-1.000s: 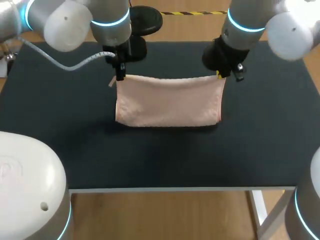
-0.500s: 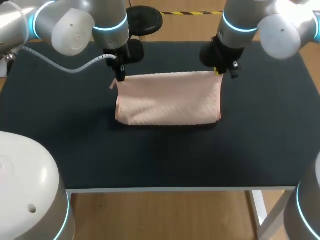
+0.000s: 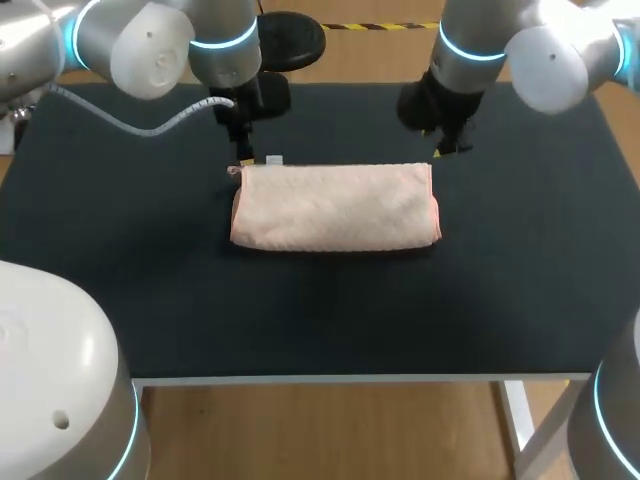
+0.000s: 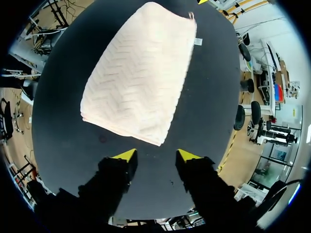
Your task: Fold the towel
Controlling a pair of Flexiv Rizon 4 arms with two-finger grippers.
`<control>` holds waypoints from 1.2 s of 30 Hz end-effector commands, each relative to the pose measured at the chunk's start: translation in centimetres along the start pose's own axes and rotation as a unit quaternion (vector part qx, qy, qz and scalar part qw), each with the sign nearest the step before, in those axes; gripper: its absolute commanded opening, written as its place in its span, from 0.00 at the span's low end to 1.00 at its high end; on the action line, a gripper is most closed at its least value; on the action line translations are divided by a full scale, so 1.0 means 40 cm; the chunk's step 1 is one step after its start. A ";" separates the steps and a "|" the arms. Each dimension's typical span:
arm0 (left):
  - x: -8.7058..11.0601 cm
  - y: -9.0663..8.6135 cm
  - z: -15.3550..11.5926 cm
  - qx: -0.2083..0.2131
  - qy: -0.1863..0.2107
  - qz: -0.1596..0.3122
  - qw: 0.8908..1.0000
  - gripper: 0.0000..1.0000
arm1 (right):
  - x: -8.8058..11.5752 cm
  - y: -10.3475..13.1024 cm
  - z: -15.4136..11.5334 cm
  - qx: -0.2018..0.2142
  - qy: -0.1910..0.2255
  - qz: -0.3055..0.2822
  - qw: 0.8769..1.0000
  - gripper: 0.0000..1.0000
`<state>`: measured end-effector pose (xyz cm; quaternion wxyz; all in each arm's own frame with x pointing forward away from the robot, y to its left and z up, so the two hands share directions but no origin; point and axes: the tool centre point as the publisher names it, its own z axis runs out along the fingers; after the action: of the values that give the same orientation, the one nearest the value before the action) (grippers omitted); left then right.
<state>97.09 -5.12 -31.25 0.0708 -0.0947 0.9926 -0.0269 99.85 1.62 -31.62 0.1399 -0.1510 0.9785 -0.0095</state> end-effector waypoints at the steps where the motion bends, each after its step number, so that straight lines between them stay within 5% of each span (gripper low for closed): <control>1: 0.002 0.039 -0.040 0.034 0.000 -0.008 0.999 1.00 | -0.005 -0.018 -0.026 0.006 -0.009 0.006 1.000 1.00; 4: -0.002 0.064 -0.079 0.105 -0.001 -0.019 0.994 1.00 | -0.018 -0.028 -0.042 0.009 -0.017 0.008 1.000 1.00; 6: -0.003 0.085 -0.107 0.195 -0.016 -0.027 0.980 1.00 | -0.023 -0.031 -0.049 0.009 -0.022 0.009 1.000 1.00; 11: 0.002 0.121 -0.143 0.294 -0.028 -0.010 0.955 1.00 | -0.030 -0.017 -0.063 0.009 -0.029 0.005 1.000 1.00; 15: 0.004 0.126 -0.136 0.302 0.052 0.007 0.952 1.00 | -0.029 -0.004 -0.069 0.009 -0.032 0.002 0.999 1.00; 20: 0.022 0.140 -0.152 0.340 0.067 0.072 0.935 1.00 | -0.021 0.010 -0.068 0.009 -0.031 0.001 0.999 1.00; 26: 0.038 0.155 -0.137 0.308 0.138 0.103 0.936 1.00 | -0.012 0.017 -0.068 0.012 -0.030 0.004 0.999 1.00; 36: 0.050 0.165 -0.095 0.300 0.157 0.093 0.936 1.00 | 0.001 0.004 -0.075 0.013 -0.027 0.011 0.999 1.00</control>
<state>92.78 1.33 -27.97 -0.0480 0.0245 0.9427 -0.3292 99.12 2.00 -29.14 0.1683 -0.1378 0.9759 -0.0177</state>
